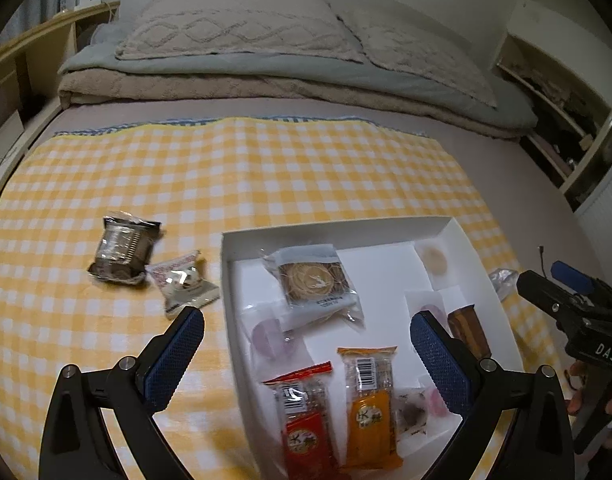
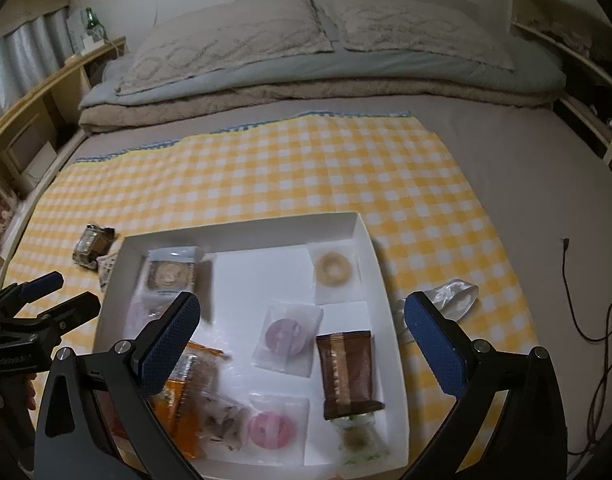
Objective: Organize snacks
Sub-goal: 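Lift both tools away from the tray toward the dark cake and printed packet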
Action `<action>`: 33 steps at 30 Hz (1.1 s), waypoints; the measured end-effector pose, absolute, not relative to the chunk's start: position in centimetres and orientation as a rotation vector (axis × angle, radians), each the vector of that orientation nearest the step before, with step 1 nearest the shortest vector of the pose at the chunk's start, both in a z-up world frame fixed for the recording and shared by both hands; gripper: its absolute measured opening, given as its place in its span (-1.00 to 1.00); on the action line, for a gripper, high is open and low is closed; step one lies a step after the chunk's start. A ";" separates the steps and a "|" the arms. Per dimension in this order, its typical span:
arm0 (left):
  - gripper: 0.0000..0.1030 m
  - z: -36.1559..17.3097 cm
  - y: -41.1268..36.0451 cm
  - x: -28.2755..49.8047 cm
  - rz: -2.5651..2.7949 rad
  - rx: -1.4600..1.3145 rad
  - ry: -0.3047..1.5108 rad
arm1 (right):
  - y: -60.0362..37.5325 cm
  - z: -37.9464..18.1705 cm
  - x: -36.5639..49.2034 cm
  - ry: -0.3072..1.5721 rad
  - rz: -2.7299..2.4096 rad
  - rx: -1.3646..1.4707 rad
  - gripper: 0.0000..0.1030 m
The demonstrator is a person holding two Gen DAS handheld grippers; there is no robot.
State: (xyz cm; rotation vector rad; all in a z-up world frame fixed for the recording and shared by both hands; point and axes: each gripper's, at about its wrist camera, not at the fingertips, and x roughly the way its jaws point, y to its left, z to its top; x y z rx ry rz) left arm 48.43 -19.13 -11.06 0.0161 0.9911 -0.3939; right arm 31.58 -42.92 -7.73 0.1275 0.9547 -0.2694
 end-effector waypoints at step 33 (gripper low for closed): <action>1.00 -7.5 -0.2 50.6 -0.153 -0.025 0.909 | -27.6 -10.6 40.7 0.978 0.000 0.101 1.00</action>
